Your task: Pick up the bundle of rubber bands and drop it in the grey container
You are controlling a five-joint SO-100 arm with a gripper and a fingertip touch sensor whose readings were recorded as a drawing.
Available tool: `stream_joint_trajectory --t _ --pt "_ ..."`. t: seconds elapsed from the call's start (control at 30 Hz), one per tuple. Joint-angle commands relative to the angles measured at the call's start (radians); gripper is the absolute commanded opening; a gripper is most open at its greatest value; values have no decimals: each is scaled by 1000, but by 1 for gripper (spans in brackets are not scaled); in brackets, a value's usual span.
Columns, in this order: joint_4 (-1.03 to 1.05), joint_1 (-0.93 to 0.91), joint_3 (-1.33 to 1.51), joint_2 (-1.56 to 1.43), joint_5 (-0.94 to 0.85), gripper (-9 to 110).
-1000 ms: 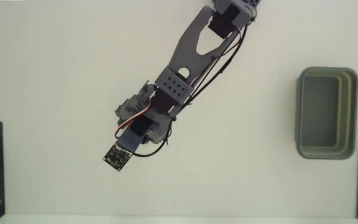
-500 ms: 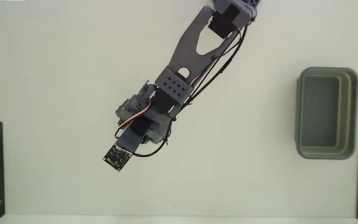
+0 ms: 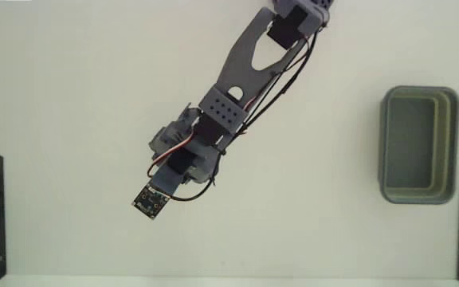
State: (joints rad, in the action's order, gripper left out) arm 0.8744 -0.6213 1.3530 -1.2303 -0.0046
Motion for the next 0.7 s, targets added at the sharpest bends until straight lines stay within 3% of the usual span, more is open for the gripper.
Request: stream_joint_trajectory --t 0.0,0.67 --pt "-2 -23 -7 -38 5 48" --pt "-2 -23 -7 -38 5 43"
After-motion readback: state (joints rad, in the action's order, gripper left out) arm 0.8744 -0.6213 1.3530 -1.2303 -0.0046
